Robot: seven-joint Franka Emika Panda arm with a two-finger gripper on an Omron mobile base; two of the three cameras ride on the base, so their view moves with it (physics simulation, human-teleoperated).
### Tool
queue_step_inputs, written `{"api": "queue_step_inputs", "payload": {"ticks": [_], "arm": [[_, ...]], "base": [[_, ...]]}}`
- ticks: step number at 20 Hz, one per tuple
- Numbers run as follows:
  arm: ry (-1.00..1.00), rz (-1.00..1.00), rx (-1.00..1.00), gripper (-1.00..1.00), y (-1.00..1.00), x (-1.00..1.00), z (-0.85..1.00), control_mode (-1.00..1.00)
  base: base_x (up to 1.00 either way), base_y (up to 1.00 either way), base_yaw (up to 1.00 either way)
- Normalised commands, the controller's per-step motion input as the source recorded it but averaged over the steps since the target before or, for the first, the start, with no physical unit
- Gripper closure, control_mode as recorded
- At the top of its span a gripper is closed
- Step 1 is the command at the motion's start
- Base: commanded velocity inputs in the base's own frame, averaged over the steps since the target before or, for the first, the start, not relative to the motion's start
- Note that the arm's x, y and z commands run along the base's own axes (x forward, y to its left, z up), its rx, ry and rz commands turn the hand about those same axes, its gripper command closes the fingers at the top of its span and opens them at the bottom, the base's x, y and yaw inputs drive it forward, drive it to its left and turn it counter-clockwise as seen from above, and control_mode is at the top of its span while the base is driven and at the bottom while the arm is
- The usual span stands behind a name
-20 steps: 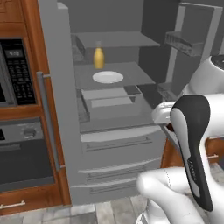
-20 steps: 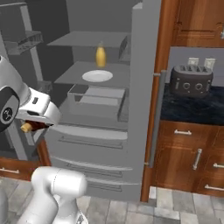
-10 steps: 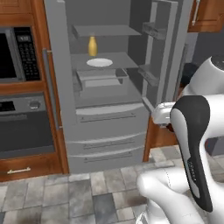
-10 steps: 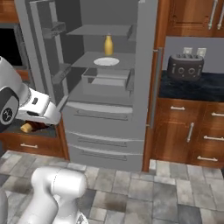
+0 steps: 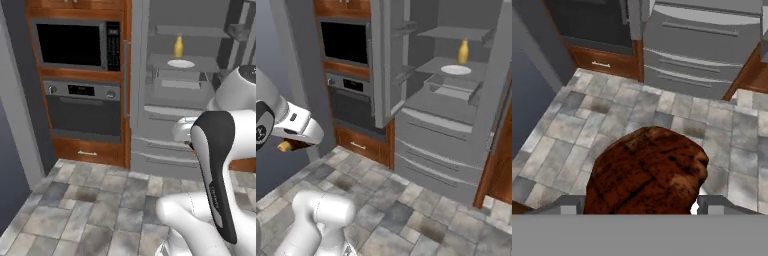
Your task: Retrieve the steak from the fridge and place it on the saucepan with marinade on the stove.
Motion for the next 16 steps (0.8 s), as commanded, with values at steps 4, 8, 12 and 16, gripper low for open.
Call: {"api": "queue_step_inputs", "payload": {"ticks": [4,8,12,16], "arm": [[0.00,0.00,0.00,1.00,0.00,0.00,0.00,1.00],[0.00,0.00,0.00,1.00,0.00,0.00,0.00,1.00],[0.00,0.00,0.00,1.00,0.00,0.00,0.00,1.00],[0.00,0.00,0.00,1.00,0.00,0.00,0.00,1.00]], "base": [[-0.14,0.00,1.00],[-0.14,0.00,1.00],[-0.15,0.00,1.00],[-0.14,0.00,1.00]]}}
